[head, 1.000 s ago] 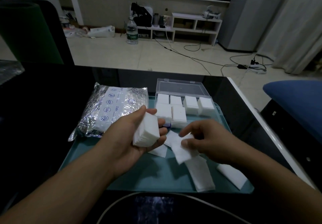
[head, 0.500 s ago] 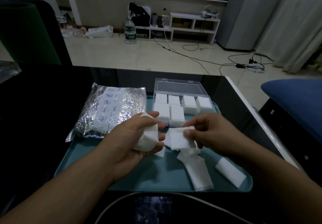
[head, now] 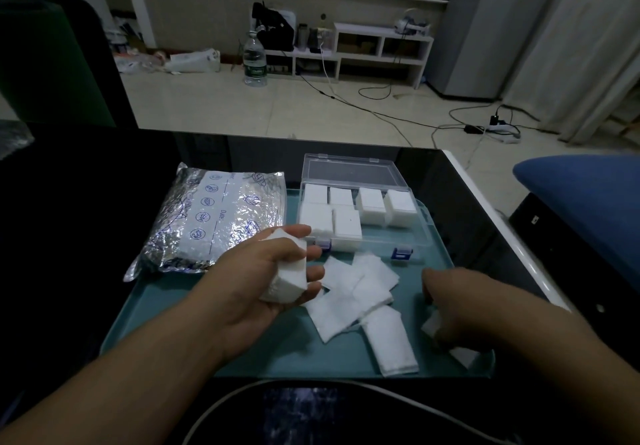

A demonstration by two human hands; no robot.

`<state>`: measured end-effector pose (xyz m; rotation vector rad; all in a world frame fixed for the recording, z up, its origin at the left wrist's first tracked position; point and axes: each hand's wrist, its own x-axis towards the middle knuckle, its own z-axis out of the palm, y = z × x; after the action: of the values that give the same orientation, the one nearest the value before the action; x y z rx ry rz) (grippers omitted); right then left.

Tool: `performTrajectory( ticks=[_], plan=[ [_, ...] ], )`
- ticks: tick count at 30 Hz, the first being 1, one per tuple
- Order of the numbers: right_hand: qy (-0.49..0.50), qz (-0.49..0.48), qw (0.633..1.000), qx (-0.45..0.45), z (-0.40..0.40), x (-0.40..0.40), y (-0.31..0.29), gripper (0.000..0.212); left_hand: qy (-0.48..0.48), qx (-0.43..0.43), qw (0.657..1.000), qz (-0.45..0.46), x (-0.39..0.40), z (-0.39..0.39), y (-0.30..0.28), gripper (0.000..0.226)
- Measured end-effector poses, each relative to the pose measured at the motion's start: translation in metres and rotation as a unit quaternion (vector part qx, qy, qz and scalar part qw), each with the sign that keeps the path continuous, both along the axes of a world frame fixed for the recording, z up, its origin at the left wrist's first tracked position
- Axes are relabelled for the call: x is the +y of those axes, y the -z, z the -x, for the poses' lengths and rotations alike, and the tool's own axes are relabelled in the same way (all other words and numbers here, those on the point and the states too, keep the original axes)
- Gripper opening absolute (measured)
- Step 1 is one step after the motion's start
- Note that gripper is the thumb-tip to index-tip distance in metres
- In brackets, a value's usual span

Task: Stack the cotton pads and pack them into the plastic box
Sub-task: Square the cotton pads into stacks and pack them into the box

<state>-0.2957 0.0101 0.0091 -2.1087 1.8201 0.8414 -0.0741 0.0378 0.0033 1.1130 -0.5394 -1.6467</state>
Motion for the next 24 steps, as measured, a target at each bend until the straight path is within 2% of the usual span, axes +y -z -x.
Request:
performTrajectory(
  ticks=[4,7,9,10,13,16,18,19,22,24],
  plan=[
    [0.039,-0.006,0.997,-0.065,0.001,-0.005,0.002,0.05,0.01,0.005,1.0,-0.002,0.004,0.003,-0.001,0.032],
    [0.044,-0.013,0.994,-0.101,0.001,-0.009,0.004,0.033,0.009,0.001,1.0,-0.007,0.004,0.003,-0.002,0.031],
    [0.055,-0.014,0.982,-0.18,0.004,-0.013,0.002,0.013,0.011,0.0,1.0,-0.004,0.004,0.003,-0.002,0.031],
    [0.063,-0.011,0.969,-0.24,0.004,-0.014,-0.001,0.012,0.013,0.001,1.0,-0.001,0.004,0.003,-0.002,0.03],
    [0.081,0.012,0.903,-0.421,0.0,-0.014,-0.013,0.014,0.016,0.002,1.0,0.003,0.005,0.005,-0.003,0.026],
    [0.121,0.006,0.8,-0.588,-0.009,-0.007,-0.024,0.013,0.025,0.004,1.0,-0.008,0.005,0.005,-0.003,0.033],
    [0.145,-0.014,0.735,-0.662,-0.018,-0.002,-0.024,0.014,0.041,0.018,0.999,-0.015,0.005,0.004,-0.004,0.035],
    [0.153,-0.023,0.714,-0.683,-0.022,0.0,-0.023,0.014,0.052,0.022,0.998,-0.012,0.005,0.004,-0.004,0.034],
    [0.152,-0.019,0.677,-0.72,-0.036,0.004,-0.016,0.009,0.09,0.029,0.995,0.004,0.006,0.008,-0.001,0.035],
    [0.138,0.008,0.677,-0.723,-0.041,0.005,-0.011,0.013,0.097,0.036,0.995,0.004,0.007,0.011,0.003,0.039]
  ],
)
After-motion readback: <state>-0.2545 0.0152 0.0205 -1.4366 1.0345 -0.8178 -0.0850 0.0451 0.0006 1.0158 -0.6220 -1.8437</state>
